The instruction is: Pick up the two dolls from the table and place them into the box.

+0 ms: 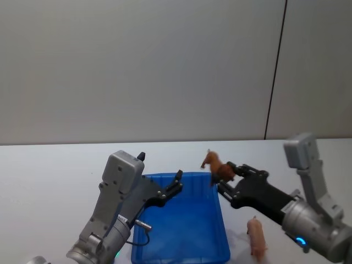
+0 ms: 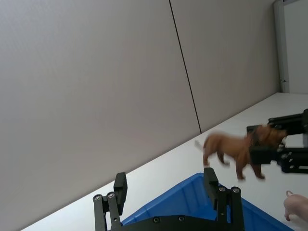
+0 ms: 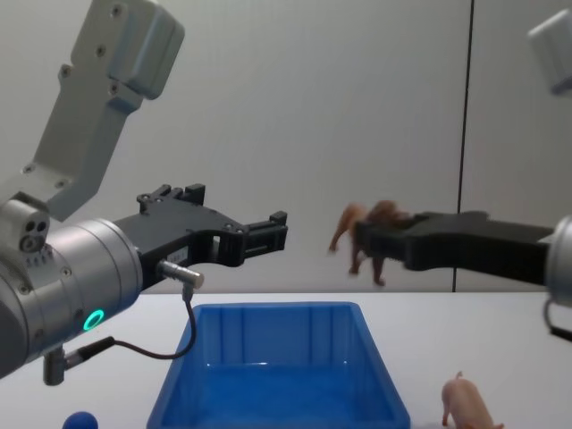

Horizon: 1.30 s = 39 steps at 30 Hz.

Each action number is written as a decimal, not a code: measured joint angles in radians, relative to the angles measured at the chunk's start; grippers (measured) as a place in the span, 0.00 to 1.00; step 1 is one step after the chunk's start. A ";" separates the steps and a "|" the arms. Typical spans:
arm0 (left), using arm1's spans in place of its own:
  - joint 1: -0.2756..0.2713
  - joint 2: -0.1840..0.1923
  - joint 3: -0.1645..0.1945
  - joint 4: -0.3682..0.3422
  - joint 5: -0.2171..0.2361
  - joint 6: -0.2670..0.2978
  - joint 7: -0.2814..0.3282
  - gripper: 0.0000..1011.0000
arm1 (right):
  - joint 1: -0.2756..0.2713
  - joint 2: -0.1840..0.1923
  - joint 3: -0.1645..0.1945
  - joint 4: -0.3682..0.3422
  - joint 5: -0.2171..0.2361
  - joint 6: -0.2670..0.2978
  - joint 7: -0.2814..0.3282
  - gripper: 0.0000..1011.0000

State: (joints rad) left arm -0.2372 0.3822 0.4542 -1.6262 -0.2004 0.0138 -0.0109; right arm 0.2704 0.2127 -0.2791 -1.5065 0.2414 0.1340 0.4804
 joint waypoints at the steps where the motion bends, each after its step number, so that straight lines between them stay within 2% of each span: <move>1: 0.000 0.000 0.000 0.000 0.000 0.000 0.000 0.99 | 0.006 -0.005 -0.004 0.009 -0.001 0.003 0.005 0.45; 7: 0.000 0.000 0.000 0.000 0.000 0.000 0.000 0.99 | 0.033 -0.028 -0.023 0.050 -0.007 0.017 0.036 0.62; 8: 0.000 0.000 0.000 0.000 0.000 0.000 0.000 0.99 | 0.039 -0.033 -0.027 0.059 -0.009 0.020 0.043 0.68; 10: 0.000 0.000 0.000 0.000 0.000 0.000 0.000 0.99 | 0.043 -0.037 -0.030 0.066 -0.010 0.021 0.047 0.71; 11: 0.000 0.000 0.000 0.000 0.000 0.000 0.000 0.99 | 0.048 -0.040 -0.032 0.073 -0.011 0.021 0.050 0.76; 14: 0.000 0.000 0.000 0.000 0.000 0.000 0.000 0.99 | 0.053 -0.042 -0.034 0.082 -0.011 0.021 0.051 0.82; 15: 0.000 0.000 0.000 0.000 0.000 0.000 0.000 0.99 | 0.053 -0.042 -0.034 0.084 -0.011 0.021 0.051 0.88; 20: 0.000 0.000 0.000 0.000 0.000 0.000 0.000 0.99 | 0.051 -0.035 -0.029 0.085 -0.008 0.017 0.040 0.99; 24: 0.000 0.000 0.000 0.000 0.000 0.000 0.000 0.99 | 0.037 -0.020 -0.019 0.072 0.002 0.011 0.022 0.99; 39: 0.000 0.000 0.000 0.000 0.000 0.000 0.000 0.99 | -0.086 0.072 0.020 -0.034 0.044 0.020 -0.049 0.99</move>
State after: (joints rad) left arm -0.2371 0.3821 0.4542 -1.6262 -0.2004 0.0138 -0.0109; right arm 0.1841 0.2845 -0.2591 -1.5408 0.2858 0.1541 0.4311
